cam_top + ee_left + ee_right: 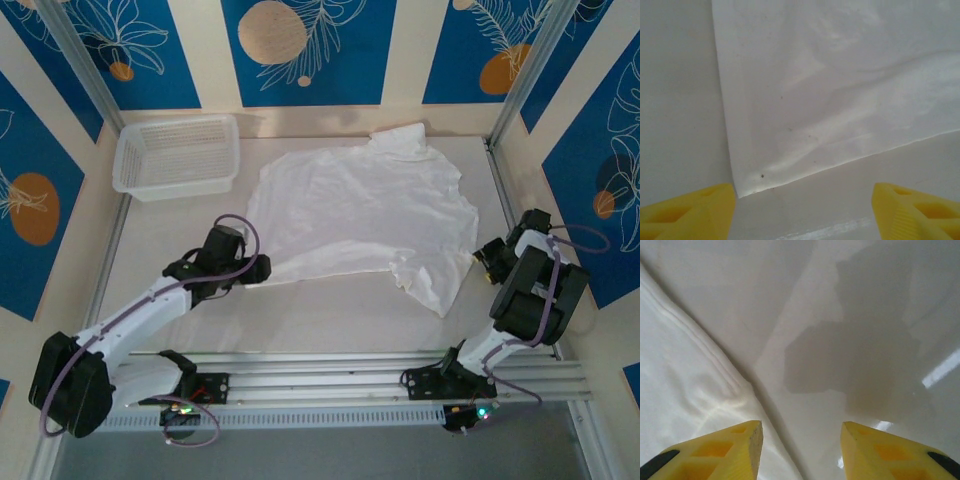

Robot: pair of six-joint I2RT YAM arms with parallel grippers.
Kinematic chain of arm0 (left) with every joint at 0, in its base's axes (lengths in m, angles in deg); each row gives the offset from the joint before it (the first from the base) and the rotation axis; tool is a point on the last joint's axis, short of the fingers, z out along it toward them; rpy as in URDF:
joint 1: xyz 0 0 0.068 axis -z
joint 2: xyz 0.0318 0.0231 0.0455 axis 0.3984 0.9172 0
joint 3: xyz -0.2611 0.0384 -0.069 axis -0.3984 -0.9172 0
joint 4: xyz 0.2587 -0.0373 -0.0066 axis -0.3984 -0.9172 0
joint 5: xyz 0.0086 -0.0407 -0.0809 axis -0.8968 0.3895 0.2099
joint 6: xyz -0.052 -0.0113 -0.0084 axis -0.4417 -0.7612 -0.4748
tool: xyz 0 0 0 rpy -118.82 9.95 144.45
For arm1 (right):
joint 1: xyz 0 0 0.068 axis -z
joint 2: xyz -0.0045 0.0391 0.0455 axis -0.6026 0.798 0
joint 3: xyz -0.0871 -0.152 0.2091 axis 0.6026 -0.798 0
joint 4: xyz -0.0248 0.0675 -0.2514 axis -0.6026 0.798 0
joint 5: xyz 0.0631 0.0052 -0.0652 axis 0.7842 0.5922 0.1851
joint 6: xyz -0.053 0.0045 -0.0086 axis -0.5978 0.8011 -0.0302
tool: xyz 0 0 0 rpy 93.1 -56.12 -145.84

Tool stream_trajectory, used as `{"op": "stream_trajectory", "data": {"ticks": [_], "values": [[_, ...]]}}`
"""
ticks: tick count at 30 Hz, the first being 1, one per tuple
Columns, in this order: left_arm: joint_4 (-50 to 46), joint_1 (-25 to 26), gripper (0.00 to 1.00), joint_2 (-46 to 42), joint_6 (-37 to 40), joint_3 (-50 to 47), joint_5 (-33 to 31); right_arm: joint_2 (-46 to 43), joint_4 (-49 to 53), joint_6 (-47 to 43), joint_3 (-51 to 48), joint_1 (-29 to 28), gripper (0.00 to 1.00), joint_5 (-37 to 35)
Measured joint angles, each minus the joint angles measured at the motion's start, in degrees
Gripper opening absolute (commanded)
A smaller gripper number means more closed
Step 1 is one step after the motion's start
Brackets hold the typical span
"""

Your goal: Fold the inside-out t-shirt

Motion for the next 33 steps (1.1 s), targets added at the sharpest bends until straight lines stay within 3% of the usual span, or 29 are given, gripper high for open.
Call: {"op": "stream_trajectory", "data": {"ticks": [9,15,19,22,27,33], "values": [[1.95,-0.76,0.72,-0.68,0.2,-1.6,1.31,2.62,-2.16,-1.75,0.98,-1.57,0.44,5.79],[2.58,-1.53,0.72,2.08,0.17,-1.66,1.97,5.97,-1.11,-1.84,3.04,-2.69,0.24,4.85],[2.58,-1.68,0.72,2.21,0.0,-1.66,1.9,6.43,-1.01,-1.57,3.37,-2.84,0.01,4.28],[2.4,-1.99,0.69,2.86,-0.92,-1.66,1.25,6.14,-1.38,-1.51,3.45,-3.61,0.0,3.98],[-0.96,-4.35,0.66,7.06,-6.25,-1.16,-1.11,-3.61,-2.84,1.68,-1.05,-5.18,0.0,1.97],[-1.27,-7.45,0.62,11.52,-11.91,-1.16,0.61,-17.9,-4.39,6.56,-9.88,-7.1,0.0,1.05]]}}
